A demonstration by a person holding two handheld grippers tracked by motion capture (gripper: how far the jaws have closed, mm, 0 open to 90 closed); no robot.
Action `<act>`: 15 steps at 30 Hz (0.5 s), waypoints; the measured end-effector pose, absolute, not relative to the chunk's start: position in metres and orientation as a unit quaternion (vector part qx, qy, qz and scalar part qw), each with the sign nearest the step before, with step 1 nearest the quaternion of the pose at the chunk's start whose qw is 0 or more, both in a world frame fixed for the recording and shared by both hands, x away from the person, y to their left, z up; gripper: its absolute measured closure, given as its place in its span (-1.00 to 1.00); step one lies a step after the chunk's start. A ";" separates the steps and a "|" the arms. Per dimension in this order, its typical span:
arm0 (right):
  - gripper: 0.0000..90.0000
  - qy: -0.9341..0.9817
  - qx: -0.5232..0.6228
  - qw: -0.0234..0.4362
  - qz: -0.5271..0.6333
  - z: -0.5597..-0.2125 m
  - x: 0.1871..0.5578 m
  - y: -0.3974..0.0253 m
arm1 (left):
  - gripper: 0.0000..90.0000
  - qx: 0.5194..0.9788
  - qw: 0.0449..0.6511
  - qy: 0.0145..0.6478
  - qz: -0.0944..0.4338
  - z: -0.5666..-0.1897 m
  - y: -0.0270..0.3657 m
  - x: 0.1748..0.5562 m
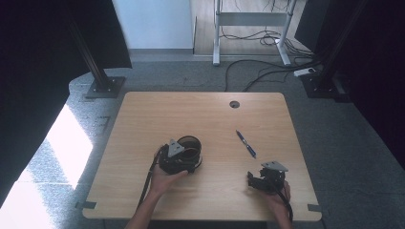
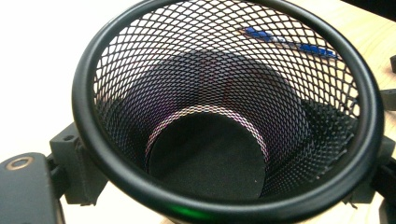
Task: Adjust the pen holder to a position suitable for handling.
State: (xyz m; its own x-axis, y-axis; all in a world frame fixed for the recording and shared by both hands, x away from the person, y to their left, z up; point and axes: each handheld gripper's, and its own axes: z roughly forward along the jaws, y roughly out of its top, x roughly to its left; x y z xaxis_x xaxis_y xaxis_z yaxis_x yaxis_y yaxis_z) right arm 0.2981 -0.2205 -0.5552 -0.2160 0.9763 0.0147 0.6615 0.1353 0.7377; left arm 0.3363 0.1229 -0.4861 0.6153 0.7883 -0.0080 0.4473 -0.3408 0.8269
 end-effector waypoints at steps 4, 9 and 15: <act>-0.72 0.712 0.575 0.247 0.318 -0.555 0.298 -0.221 | -0.76 0.796 0.421 0.387 0.197 -0.488 0.113 0.338; -0.72 0.712 0.575 0.247 0.318 -0.555 0.298 -0.221 | -0.76 0.801 0.420 0.382 0.190 -0.492 0.099 0.341; -0.72 0.712 0.575 0.247 0.318 -0.555 0.298 -0.221 | -0.76 0.804 0.416 0.382 0.185 -0.497 0.089 0.344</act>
State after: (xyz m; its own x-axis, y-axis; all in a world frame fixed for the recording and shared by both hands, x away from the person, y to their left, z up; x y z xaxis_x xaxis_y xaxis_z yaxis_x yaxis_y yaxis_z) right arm 0.2981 -0.2206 -0.5552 -0.2161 0.9763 0.0142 0.6613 0.1356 0.7377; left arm 0.3435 0.0895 -0.4967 0.6393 0.7687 -0.0211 0.4606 -0.3608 0.8110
